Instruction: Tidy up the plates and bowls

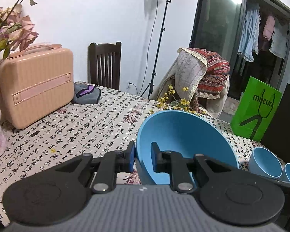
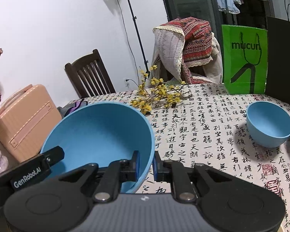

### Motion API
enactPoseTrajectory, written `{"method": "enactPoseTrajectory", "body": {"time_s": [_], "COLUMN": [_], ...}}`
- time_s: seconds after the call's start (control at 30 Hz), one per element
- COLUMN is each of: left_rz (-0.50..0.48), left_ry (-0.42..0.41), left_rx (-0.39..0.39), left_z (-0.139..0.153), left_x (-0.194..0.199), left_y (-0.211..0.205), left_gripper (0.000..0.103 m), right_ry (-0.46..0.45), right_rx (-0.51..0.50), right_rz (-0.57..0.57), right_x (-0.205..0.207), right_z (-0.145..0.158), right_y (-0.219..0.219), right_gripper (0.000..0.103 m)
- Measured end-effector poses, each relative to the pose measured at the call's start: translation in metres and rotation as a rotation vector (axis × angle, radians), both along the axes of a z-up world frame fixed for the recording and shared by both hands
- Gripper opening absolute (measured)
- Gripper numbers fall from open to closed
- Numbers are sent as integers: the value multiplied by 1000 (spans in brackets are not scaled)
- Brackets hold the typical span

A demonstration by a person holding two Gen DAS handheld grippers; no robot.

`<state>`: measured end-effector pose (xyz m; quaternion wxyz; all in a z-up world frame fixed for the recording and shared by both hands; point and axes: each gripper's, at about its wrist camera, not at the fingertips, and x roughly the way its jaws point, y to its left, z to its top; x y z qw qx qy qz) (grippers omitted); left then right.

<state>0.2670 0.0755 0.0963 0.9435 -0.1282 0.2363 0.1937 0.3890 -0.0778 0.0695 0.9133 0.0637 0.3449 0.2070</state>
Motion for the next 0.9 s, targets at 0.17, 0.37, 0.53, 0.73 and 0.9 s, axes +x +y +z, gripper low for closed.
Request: {"method": "enactPoseTrajectory", "body": {"time_s": [0.17,0.37,0.53,0.73,0.9], "left_rz": [14,26,39,57,68], "left_ry": [-2,0,0,-3,-5], "left_rx": [-2,-2,-1,-1,0], "left_z": [-1,-3,-5,-6,-7], "left_x": [-9,-21,-32,-45,-57], "left_y": [6,14,19,25,31], "left_gripper": [17,17,17,17,17], "right_ry": [4,2,4,6,7], "right_rx": [2,1,4,5,6], "right_rz": [13,26,36,52,64], "right_x": [-7,-16,-25,-37,-47], "right_z": [-1,-1,-3,-5,-6], "right_y": [9,18,26,35,40], "right_gripper": [14,13,13,13,13]}}
